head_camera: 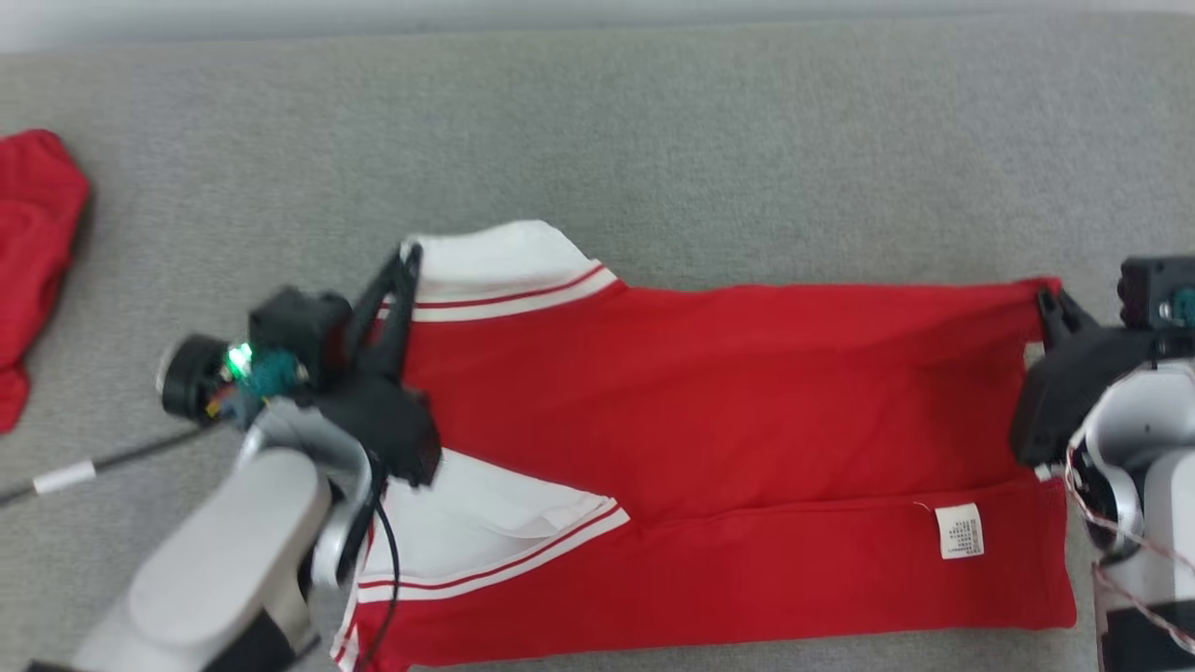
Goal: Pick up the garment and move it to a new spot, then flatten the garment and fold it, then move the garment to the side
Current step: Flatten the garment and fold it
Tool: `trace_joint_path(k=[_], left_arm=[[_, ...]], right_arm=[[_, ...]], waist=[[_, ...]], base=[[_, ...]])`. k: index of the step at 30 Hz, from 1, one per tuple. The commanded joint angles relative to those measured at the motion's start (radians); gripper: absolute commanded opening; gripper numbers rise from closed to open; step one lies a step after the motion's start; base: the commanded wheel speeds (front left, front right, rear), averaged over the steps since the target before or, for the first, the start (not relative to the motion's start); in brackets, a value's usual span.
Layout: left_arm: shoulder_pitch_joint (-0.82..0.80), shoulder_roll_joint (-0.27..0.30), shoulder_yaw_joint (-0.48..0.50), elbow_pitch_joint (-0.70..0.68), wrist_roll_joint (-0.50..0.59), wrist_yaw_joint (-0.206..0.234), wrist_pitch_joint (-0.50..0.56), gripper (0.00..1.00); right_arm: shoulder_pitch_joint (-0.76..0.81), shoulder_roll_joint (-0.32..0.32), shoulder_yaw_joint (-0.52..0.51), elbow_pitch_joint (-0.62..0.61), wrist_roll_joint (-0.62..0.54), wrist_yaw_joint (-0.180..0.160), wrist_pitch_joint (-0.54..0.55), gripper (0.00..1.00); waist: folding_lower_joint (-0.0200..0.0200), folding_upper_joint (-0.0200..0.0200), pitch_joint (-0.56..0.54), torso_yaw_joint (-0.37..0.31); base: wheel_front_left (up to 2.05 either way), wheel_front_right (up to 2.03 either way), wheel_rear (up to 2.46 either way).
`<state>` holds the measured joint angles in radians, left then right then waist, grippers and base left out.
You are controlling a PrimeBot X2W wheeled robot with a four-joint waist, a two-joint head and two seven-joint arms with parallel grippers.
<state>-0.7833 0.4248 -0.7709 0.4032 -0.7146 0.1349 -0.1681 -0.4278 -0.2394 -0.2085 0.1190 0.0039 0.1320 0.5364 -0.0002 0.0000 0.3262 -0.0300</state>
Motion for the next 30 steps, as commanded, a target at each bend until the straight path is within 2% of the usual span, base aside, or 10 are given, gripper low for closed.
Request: trace_joint_path(k=[1,5,12,19,25,30], left_arm=[[0.042,0.006,-0.008,-0.033,0.005,0.011,-0.008,0.00],[0.180,0.038,-0.028,-0.189,-0.007,0.067,-0.002,0.00],[0.329,0.085,-0.011,-0.362,-0.039,0.158,-0.005,0.00],[0.423,0.109,0.011,-0.446,-0.086,0.193,-0.007,0.00],[0.497,0.136,0.013,-0.499,-0.124,0.224,0.018,0.00],[0.545,0.141,0.010,-0.517,-0.159,0.228,0.033,0.00]], right_arm=[[0.033,0.011,-0.011,-0.020,-0.003,-0.002,0.001,0.00],[0.141,0.051,-0.045,-0.098,0.001,-0.002,-0.002,0.00],[0.232,0.098,-0.082,-0.191,0.007,-0.002,-0.029,0.00],[0.290,0.109,-0.088,-0.235,0.017,-0.002,-0.026,0.00],[0.350,0.080,-0.068,-0.247,0.039,-0.002,0.017,0.00],[0.374,0.052,-0.051,-0.249,0.052,-0.002,0.051,0.00]], waist=[[0.0002,0.0000,-0.044,0.038],[0.0002,0.0000,-0.079,0.053],[0.0002,0.0000,-0.082,0.060],[0.0002,0.0000,-0.082,0.060],[0.0002,0.0000,-0.088,0.055],[0.0002,0.0000,-0.092,0.052]], base=[[0.00,0.00,0.00],[0.00,0.00,0.00],[0.00,0.00,0.00],[0.00,0.00,0.00],[0.00,0.00,0.00],[0.00,0.00,0.00]])
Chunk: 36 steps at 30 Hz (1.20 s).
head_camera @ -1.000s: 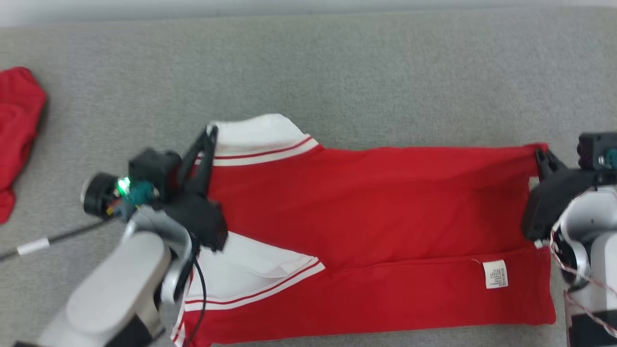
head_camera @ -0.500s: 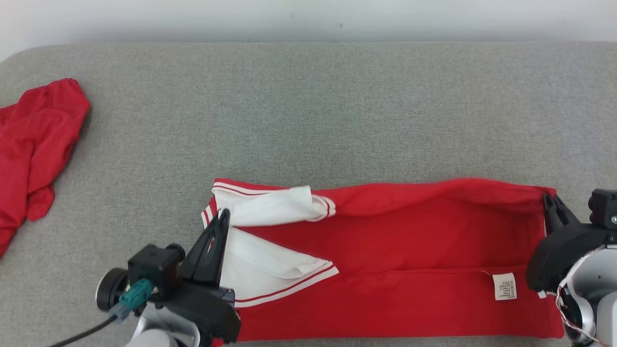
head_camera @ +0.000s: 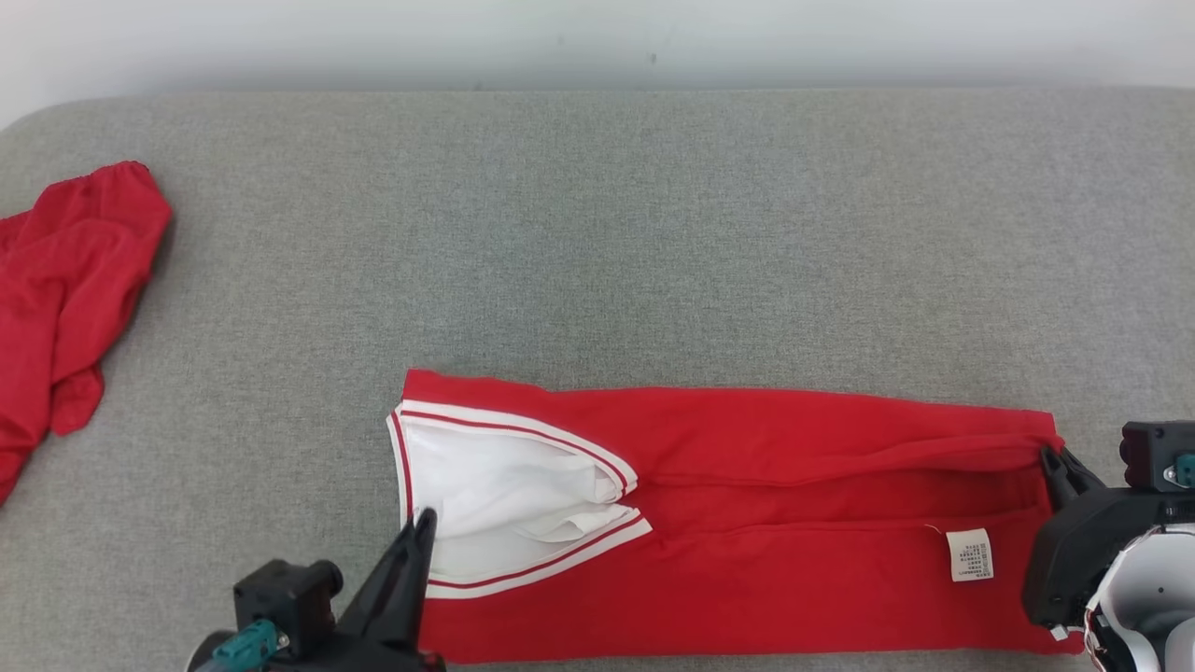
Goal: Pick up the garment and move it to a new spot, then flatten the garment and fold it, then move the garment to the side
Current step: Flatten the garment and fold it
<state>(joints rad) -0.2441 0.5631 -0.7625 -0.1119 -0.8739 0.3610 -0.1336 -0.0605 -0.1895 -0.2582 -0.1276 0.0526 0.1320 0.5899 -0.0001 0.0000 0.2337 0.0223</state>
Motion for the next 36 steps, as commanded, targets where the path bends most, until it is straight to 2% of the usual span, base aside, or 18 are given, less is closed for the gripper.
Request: trace_joint_path(k=[1,10,20,21,22,23,29,36], left_arm=[[0.016,0.003,-0.001,-0.003,-0.006,0.003,0.003,0.00],[0.087,0.005,-0.008,-0.012,-0.048,0.024,0.019,0.00],[0.101,0.018,-0.021,0.011,-0.050,0.030,0.040,0.00],[0.101,0.019,-0.023,0.012,-0.047,0.030,0.042,0.00],[0.097,0.020,-0.026,0.013,-0.038,0.032,0.038,0.81],[0.095,0.021,-0.033,0.018,-0.034,0.035,0.043,1.00],[0.083,0.027,-0.049,0.052,0.003,0.040,0.027,1.00],[0.078,0.007,-0.017,0.090,0.061,0.021,-0.097,1.00]], right_arm=[[0.009,-0.005,0.001,-0.001,0.001,-0.002,0.000,0.00],[0.044,-0.057,0.006,0.012,0.012,-0.002,0.038,0.00],[0.061,-0.036,0.001,0.019,0.032,-0.002,0.054,0.02],[0.063,-0.029,-0.005,0.018,0.036,-0.002,0.054,0.45],[0.061,-0.023,-0.013,0.015,0.036,-0.002,0.048,1.00],[0.061,-0.017,-0.017,0.013,0.034,-0.002,0.042,1.00],[0.077,0.028,-0.044,-0.012,0.036,-0.002,0.013,1.00],[0.109,0.102,-0.105,-0.048,0.059,-0.002,-0.067,1.00]], waist=[[0.0001,0.0000,-0.001,0.000],[0.0001,0.0000,-0.011,0.006],[0.0001,0.0000,-0.017,0.002],[0.0001,0.0000,-0.018,0.001],[0.0001,0.0000,-0.020,0.001],[0.0001,0.0000,-0.022,0.001],[0.0001,0.0000,-0.041,0.001],[0.0001,0.0000,-0.071,0.007]], base=[[0.00,0.00,0.00],[0.00,0.00,0.00],[0.00,0.00,0.00],[0.00,0.00,0.00],[0.00,0.00,0.00],[0.00,0.00,0.00],[0.00,0.00,0.00],[0.00,0.00,0.00]])
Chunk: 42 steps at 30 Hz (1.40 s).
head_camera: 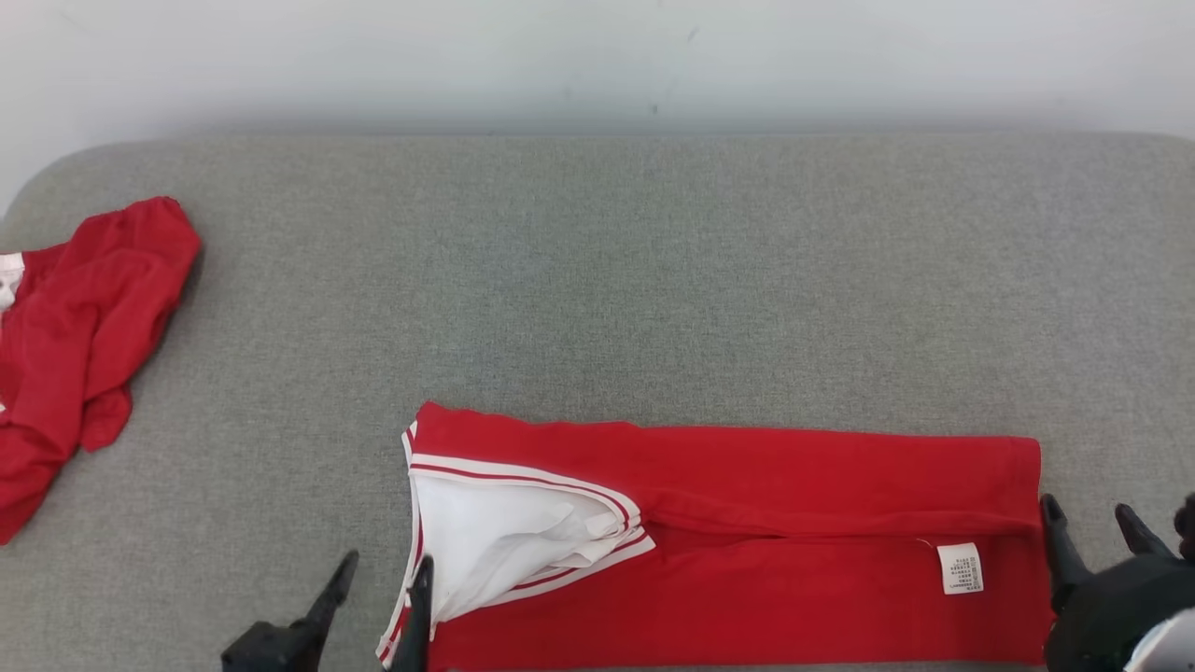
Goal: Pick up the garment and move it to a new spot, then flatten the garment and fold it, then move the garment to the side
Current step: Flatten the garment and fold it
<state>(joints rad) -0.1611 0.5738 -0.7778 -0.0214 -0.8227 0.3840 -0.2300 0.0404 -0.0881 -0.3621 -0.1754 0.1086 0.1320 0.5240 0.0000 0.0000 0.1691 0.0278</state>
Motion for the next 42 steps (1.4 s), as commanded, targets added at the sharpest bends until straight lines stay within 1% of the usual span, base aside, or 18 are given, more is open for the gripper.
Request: trace_joint_path(k=[1,2,4,7,11,14,17,19,23,24,26,29,35,39,42], left_arm=[[-0.006,-0.016,0.014,-0.001,0.019,-0.006,-0.016,1.00],[-0.001,-0.030,0.038,0.004,0.025,-0.008,-0.026,1.00],[0.011,-0.050,0.077,0.008,0.073,-0.015,-0.035,1.00],[0.045,-0.118,0.188,-0.024,0.169,-0.035,-0.036,1.00],[0.106,-0.214,0.333,-0.043,0.281,-0.087,-0.035,1.00],[0.154,-0.286,0.429,-0.034,0.349,-0.151,-0.035,1.00],[0.183,-0.353,0.524,-0.030,0.403,-0.227,-0.035,1.00],[0.207,-0.402,0.581,-0.016,0.419,-0.281,-0.035,1.00],[0.226,-0.473,0.702,0.002,0.450,-0.388,-0.035,1.00],[0.231,-0.484,0.727,0.010,0.460,-0.413,-0.035,1.00],[0.238,-0.503,0.766,0.023,0.476,-0.448,-0.035,1.00],[0.231,-0.520,0.795,0.039,0.522,-0.481,-0.035,1.00],[0.212,-0.523,0.803,0.056,0.563,-0.501,-0.035,1.00],[0.203,-0.524,0.787,0.069,0.562,-0.506,-0.035,1.00],[0.197,-0.524,0.780,0.075,0.565,-0.507,-0.035,1.00]], right_arm=[[0.016,0.011,-0.008,-0.004,0.007,-0.002,-0.015,1.00],[0.019,0.020,-0.017,-0.002,0.013,-0.002,-0.031,1.00],[0.027,0.031,-0.023,0.009,0.023,-0.002,-0.058,1.00],[0.034,0.036,-0.030,0.035,0.037,-0.002,-0.100,1.00],[0.031,0.039,-0.033,0.091,0.086,-0.002,-0.156,1.00],[0.026,0.039,-0.027,0.134,0.107,-0.002,-0.195,1.00],[0.013,0.039,-0.006,0.167,0.108,-0.002,-0.217,1.00],[-0.004,0.039,0.004,0.184,0.098,-0.002,-0.220,1.00],[-0.029,0.039,0.010,0.207,0.078,-0.002,-0.217,1.00],[-0.038,0.039,0.010,0.211,0.073,-0.002,-0.215,1.00],[-0.048,0.039,0.009,0.219,0.070,-0.002,-0.209,1.00],[-0.070,0.039,-0.002,0.235,0.059,-0.002,-0.172,1.00],[-0.109,0.039,-0.040,0.254,0.018,-0.002,-0.089,1.00],[-0.136,0.028,-0.057,0.268,-0.008,-0.002,-0.016,1.00],[-0.147,0.022,-0.060,0.272,-0.016,-0.002,0.006,1.00]], waist=[[0.0000,0.0000,-0.010,0.002],[0.0000,0.0000,-0.017,0.003],[0.0000,0.0000,-0.030,-0.001],[0.0000,0.0000,-0.048,-0.004],[0.0000,0.0000,-0.072,-0.009],[0.0000,0.0000,-0.088,-0.012],[0.0000,0.0000,-0.093,-0.019],[0.0000,0.0000,-0.094,-0.024],[0.0000,0.0000,-0.093,-0.028],[0.0000,0.0000,-0.091,-0.028],[0.0000,0.0000,-0.089,-0.027],[0.0000,0.0000,-0.077,-0.025],[0.0000,0.0000,-0.056,-0.021],[0.0000,0.0000,-0.037,-0.016],[0.0000,0.0000,-0.028,-0.014]], base=[[0.00,0.00,0.00],[0.00,0.00,0.00],[0.00,0.00,0.00],[0.00,0.00,0.00],[0.00,0.00,0.00],[0.00,0.00,0.00],[0.00,0.00,0.00],[0.00,0.00,0.00],[0.00,0.00,0.00],[0.00,0.00,0.00],[0.00,0.00,0.00],[0.00,0.00,0.00],[0.00,0.00,0.00],[0.00,0.00,0.00],[0.00,0.00,0.00]])
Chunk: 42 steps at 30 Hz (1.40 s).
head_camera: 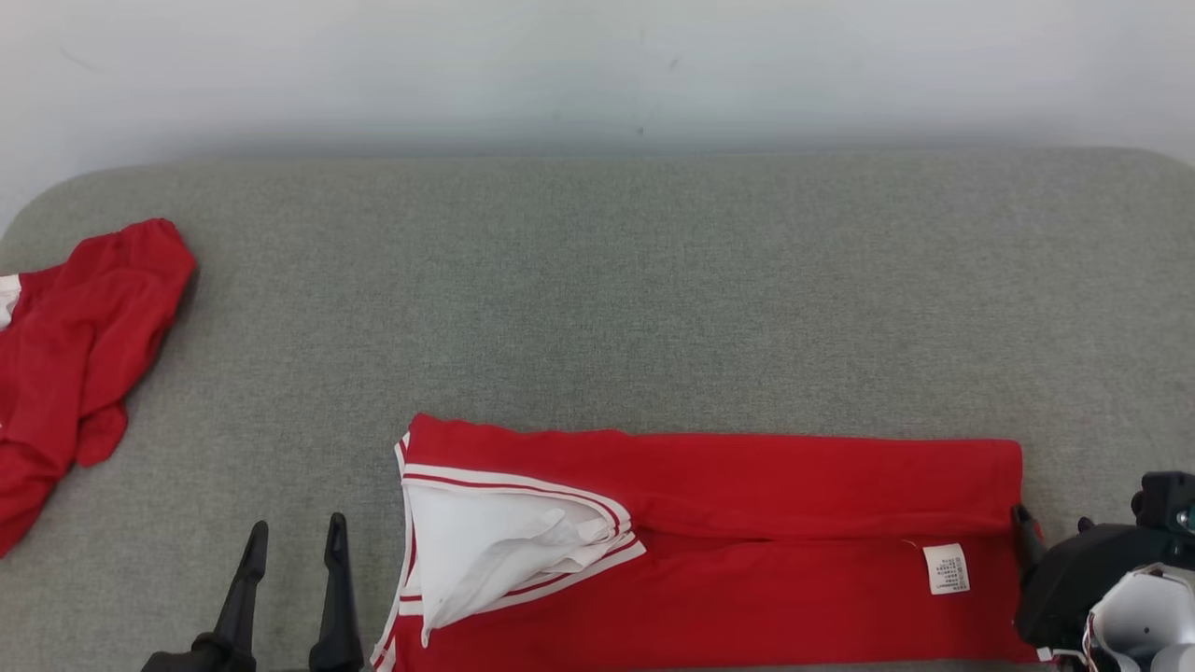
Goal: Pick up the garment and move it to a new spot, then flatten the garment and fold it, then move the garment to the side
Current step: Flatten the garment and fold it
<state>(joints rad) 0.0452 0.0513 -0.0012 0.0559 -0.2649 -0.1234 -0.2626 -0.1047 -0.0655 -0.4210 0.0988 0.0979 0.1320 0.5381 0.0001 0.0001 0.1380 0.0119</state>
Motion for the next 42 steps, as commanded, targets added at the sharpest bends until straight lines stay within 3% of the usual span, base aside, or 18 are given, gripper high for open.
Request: trace_joint_path(k=[1,7,20,21,23,24,33,42], left_arm=[[-0.013,-0.001,0.002,0.000,0.007,-0.001,-0.003,1.00],[-0.022,-0.001,-0.001,0.010,0.012,-0.004,-0.003,1.00],[-0.032,-0.001,-0.001,0.021,0.016,-0.008,-0.003,1.00],[-0.034,-0.001,-0.002,0.022,0.016,-0.007,-0.003,1.00],[-0.037,-0.001,-0.003,0.024,0.016,-0.006,-0.003,1.00],[-0.037,-0.001,-0.003,0.025,0.015,-0.006,-0.003,1.00],[-0.017,-0.001,0.009,0.029,0.017,-0.007,-0.003,1.00],[-0.013,-0.001,0.001,0.028,0.022,-0.007,-0.003,1.00]], right_arm=[[-0.005,-0.003,0.001,0.004,-0.008,-0.002,0.003,1.00],[-0.010,-0.026,0.021,0.044,-0.010,-0.002,0.087,1.00],[-0.052,-0.029,0.079,0.125,0.040,-0.001,0.162,1.00],[-0.053,-0.029,0.084,0.130,0.045,-0.001,0.168,0.89],[-0.058,-0.029,0.088,0.131,0.054,-0.001,0.167,0.35],[-0.062,-0.030,0.083,0.129,0.053,-0.002,0.153,0.00],[-0.108,-0.055,-0.008,0.114,-0.018,-0.002,0.036,0.00],[-0.143,-0.064,-0.189,0.103,-0.083,-0.002,-0.027,0.00]], waist=[[-0.0001,-0.0001,0.007,0.004],[-0.0001,-0.0001,0.022,0.015],[-0.0001,-0.0001,0.048,0.021],[-0.0001,-0.0001,0.049,0.021],[-0.0001,-0.0001,0.048,0.022],[-0.0001,-0.0001,0.048,0.022],[-0.0001,-0.0001,0.041,-0.003],[-0.0001,-0.0001,0.044,-0.049]], base=[[0.00,0.00,0.00],[0.00,0.00,0.00],[0.00,0.00,0.00],[0.00,0.00,0.00],[0.00,0.00,0.00],[0.00,0.00,0.00],[0.00,0.00,0.00],[0.00,0.00,0.00]])
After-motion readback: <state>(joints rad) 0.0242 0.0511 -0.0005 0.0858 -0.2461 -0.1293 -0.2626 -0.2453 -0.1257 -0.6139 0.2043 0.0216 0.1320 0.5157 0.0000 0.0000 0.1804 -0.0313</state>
